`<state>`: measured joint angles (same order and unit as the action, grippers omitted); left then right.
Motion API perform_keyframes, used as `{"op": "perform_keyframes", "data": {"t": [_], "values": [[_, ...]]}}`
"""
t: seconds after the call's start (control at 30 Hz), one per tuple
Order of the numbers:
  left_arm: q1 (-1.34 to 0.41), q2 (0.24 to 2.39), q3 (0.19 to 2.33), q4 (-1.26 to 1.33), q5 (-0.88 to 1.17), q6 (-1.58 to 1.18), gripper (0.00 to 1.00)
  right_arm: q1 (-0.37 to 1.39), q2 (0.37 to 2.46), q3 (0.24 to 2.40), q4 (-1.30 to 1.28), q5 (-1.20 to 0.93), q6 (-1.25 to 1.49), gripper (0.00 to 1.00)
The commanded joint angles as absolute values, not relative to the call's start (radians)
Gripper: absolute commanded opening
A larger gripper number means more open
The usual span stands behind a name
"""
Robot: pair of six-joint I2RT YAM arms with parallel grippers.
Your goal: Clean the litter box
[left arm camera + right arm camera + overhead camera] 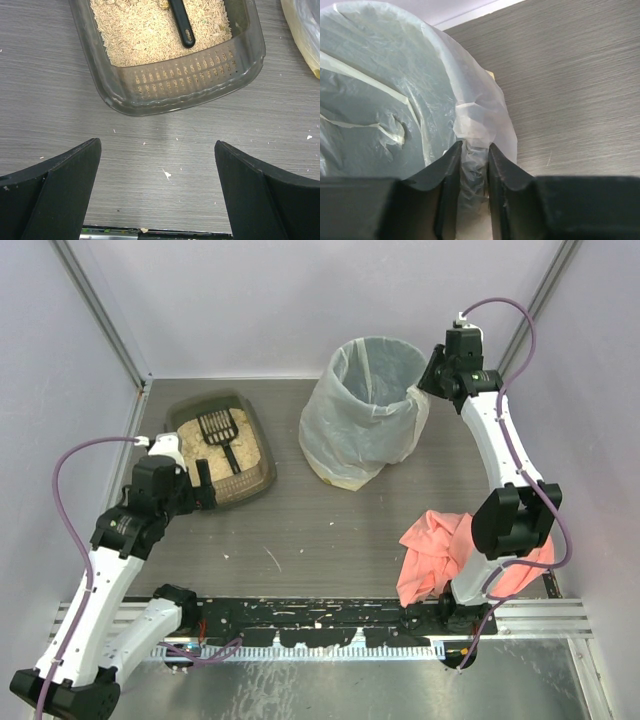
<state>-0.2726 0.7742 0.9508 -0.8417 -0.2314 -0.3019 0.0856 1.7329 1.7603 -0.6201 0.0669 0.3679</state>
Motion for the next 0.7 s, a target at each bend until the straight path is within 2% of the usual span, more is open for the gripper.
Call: {"op": "perform_keyframes", "data": {"t": [0.0,0.17,0.47,0.5,0.63,0.67], "values": [[-0.266,0.791,0.961,-0.795,-0.219,-0.296,0.98,0.099,1.751,1.848,-0.66,0.04,0.326,0.26],[-0.266,0.828,0.994,-0.815,-0.204,-0.316,0.98,0.117,1.765,1.88,-0.699,0.007,0.311,0.21],[-0.266,0.881,1.046,-0.819,-0.252,-0.384,0.98,0.196,1.767,1.878,-0.694,-0.009,0.321,0.24],[-0.265,0.886,1.047,-0.819,-0.262,-0.396,0.98,0.198,1.766,1.88,-0.69,-0.008,0.326,0.28],[-0.267,0.91,1.048,-0.815,-0.318,-0.442,0.98,0.198,1.745,1.889,-0.663,0.029,0.336,0.54],[-0.266,0.917,1.046,-0.813,-0.331,-0.455,0.98,0.198,1.736,1.898,-0.659,0.036,0.335,0.57]]}}
